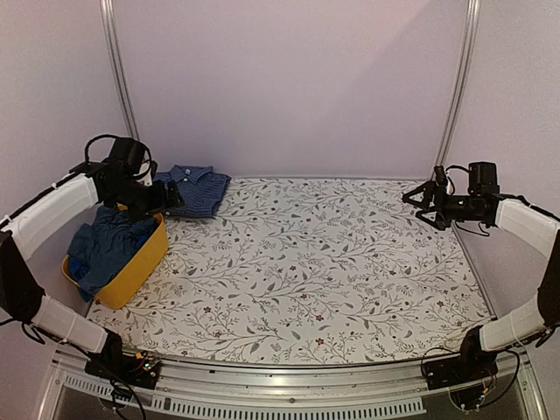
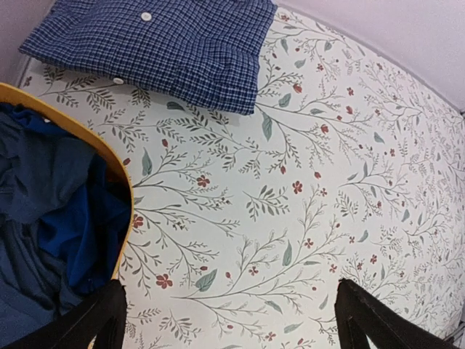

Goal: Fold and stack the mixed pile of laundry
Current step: Pick up the crumpled T-shirt from the bin.

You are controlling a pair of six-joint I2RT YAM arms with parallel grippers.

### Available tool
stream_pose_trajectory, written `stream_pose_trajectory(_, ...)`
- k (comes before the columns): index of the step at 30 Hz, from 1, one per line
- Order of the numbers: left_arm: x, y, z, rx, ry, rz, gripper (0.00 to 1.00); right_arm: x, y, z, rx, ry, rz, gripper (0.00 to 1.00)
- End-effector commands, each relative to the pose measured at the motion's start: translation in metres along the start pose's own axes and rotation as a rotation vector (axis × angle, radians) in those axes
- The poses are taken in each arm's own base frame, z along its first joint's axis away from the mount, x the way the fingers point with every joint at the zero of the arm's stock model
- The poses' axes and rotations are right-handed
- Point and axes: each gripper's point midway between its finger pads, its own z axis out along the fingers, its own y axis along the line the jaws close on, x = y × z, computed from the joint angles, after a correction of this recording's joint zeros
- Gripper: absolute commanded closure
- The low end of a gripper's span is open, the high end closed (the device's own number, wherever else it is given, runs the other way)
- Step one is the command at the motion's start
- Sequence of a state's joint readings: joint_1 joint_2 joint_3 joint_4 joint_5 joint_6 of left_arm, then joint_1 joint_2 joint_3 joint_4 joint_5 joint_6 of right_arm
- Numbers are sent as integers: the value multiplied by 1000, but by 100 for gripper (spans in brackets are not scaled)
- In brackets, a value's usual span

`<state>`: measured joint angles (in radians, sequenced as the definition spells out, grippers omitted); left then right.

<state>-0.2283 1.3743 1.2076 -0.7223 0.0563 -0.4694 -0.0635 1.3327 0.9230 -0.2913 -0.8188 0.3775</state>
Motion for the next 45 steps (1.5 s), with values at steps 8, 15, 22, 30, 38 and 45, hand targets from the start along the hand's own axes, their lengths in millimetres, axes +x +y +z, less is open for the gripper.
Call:
stream_pose_trajectory(8,15,155,-21,-427,43,-360,0,0,4,6,5,7,-32,1)
stream_pose_trajectory(15,29,201,17,-508,93,-406,0,1,4,4,13,10,-38,1)
stream_pose_trajectory(22,49,230,52,-607,168,-370,25,1,3,3,27,4,-34,1)
stream_pose_trajectory(30,9,214,9,-584,14,-345,100,0,6,-1,33,5,-46,1)
stream_pose_trajectory(38,-107,102,-81,-267,-343,-186,100,-1,11,-4,22,0,-56,1)
stream_pose_trajectory(45,-163,-44,-137,148,-525,37,100,-2,15,-5,7,-1,-72,1)
